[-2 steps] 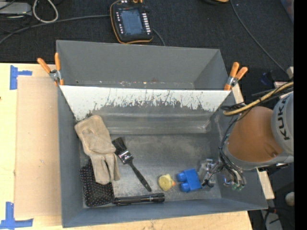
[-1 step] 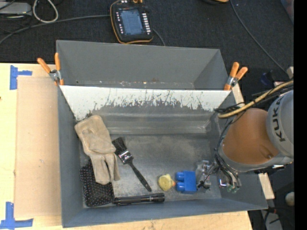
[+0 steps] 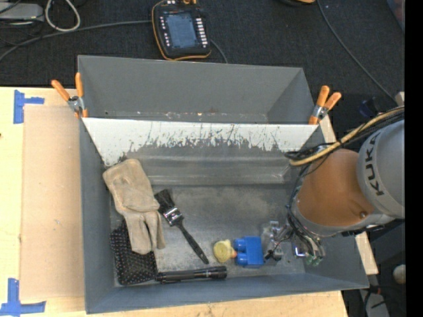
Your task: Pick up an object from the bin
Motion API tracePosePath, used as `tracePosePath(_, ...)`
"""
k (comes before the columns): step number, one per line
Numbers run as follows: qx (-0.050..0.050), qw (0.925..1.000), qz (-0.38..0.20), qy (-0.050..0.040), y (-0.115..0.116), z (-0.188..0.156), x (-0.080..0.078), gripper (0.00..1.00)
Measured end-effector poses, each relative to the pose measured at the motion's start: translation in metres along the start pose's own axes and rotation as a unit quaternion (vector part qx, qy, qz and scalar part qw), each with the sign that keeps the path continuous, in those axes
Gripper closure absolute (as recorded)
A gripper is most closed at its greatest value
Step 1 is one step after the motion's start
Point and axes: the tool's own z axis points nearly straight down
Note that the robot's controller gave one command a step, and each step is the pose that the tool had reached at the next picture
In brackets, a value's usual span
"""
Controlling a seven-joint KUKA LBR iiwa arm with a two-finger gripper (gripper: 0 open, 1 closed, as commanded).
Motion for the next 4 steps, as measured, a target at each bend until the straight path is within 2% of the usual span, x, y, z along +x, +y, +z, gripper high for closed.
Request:
tracePosePath(1,0.000,0.9999,0.012,-0.0025,-0.0068,-0.0003,0.0034,0.00)
tracePosePath(2,0.000,0.9999,0.011,0.0002,-0.0068,0.0001,0.0047,1.00)
tracePosePath(3,0.000,0.9999,0.010,-0.0026,-0.0067,-0.0004,0.0033,0.00)
tracePosePath(4,0.000,1.0000,0.010,-0.0025,-0.0066,-0.0004,0.0034,0.00)
